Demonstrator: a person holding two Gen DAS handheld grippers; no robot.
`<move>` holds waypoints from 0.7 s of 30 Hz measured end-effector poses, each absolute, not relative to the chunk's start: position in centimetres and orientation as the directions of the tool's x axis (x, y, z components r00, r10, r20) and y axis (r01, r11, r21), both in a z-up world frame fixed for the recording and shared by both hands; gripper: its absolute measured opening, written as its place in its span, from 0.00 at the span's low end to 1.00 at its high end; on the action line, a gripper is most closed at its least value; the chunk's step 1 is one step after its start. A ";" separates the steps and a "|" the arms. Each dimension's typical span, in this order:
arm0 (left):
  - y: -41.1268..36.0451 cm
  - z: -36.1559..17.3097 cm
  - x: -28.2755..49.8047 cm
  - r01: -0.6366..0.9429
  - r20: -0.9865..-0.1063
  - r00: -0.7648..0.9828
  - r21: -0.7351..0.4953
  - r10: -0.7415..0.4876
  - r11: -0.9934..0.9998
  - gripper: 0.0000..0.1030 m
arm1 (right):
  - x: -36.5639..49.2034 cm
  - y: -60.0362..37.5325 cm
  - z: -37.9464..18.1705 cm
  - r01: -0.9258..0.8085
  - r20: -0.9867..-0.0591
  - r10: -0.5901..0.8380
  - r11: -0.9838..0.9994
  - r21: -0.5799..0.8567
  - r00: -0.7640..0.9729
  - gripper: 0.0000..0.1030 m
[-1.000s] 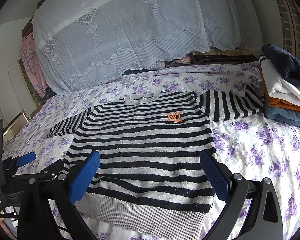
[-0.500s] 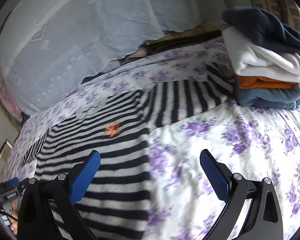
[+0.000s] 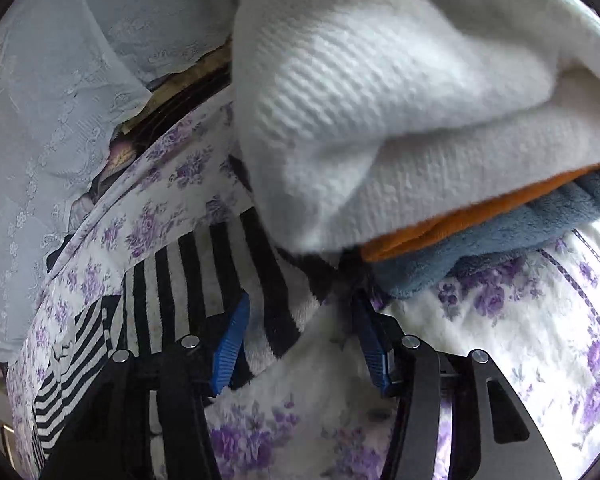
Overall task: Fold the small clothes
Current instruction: 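Grasp the sweater sleeve cuff nearest the clothes stack with the right tool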
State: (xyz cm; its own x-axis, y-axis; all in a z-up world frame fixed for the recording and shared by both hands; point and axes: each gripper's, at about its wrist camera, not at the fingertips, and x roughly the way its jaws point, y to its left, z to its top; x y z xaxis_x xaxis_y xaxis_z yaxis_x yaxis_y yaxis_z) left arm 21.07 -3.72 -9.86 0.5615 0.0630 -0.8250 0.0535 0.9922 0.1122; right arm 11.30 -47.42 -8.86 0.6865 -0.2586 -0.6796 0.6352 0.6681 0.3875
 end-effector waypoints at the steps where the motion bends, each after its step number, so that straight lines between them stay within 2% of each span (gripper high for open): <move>1: -3.5 -10.4 21.3 0.051 -0.831 0.555 0.088 0.045 0.995 0.96 | 11.9 -47.5 -8.9 0.638 -0.674 -0.273 0.671 0.377 0.686 0.52; 4: -2.6 -10.5 21.5 0.050 -0.828 0.561 0.026 -0.007 0.998 0.96 | 14.1 -48.2 -9.0 0.653 -0.668 -0.310 0.673 0.349 0.676 0.52; 6: -2.6 -10.7 21.6 0.053 -0.825 0.565 0.024 -0.010 0.998 0.96 | 15.0 -48.7 -9.2 0.663 -0.660 -0.332 0.666 0.341 0.674 0.42; 8: -2.6 -10.7 21.5 0.053 -0.823 0.568 0.026 -0.008 0.998 0.96 | 14.9 -48.9 -9.0 0.633 -0.610 -0.332 0.675 0.378 0.719 0.17; 10: -2.7 -10.7 21.5 0.051 -0.821 0.570 0.029 -0.005 0.998 0.96 | 13.9 -48.6 -8.3 0.570 -0.529 -0.321 0.709 0.416 0.785 0.13; 13: -2.6 -10.7 21.0 0.046 -0.818 0.575 0.027 -0.004 0.999 0.96 | 12.9 -46.7 -6.0 0.515 -0.416 -0.366 0.788 0.337 0.832 0.12; 15: -2.5 -10.7 20.5 0.051 -0.813 0.583 0.029 -0.006 0.998 0.96 | 14.0 -46.2 -5.8 0.522 -0.430 -0.381 0.806 0.281 0.819 0.15; 17: -2.6 -10.7 19.7 0.067 -0.806 0.593 0.039 -0.008 0.997 0.96 | 15.1 -47.5 -6.8 0.544 -0.494 -0.361 0.784 0.300 0.791 0.19; 18: -2.6 -10.7 19.5 0.074 -0.804 0.595 0.046 -0.007 0.996 0.96 | 16.6 -47.3 -7.3 0.553 -0.529 -0.338 0.768 0.323 0.779 0.26; 19: -2.7 -10.7 19.4 0.083 -0.803 0.596 0.055 -0.006 0.995 0.96 | 16.9 -48.3 -7.9 0.558 -0.555 -0.309 0.747 0.362 0.773 0.46; 20: -2.8 -10.6 19.4 0.096 -0.805 0.594 0.063 -0.007 0.993 0.96 | 16.1 -48.8 -8.5 0.572 -0.562 -0.302 0.718 0.397 0.770 0.57; 21: -2.9 -10.6 19.4 0.110 -0.807 0.591 0.068 -0.011 0.992 0.96 | 16.2 -48.8 -9.0 0.582 -0.557 -0.302 0.687 0.435 0.773 0.58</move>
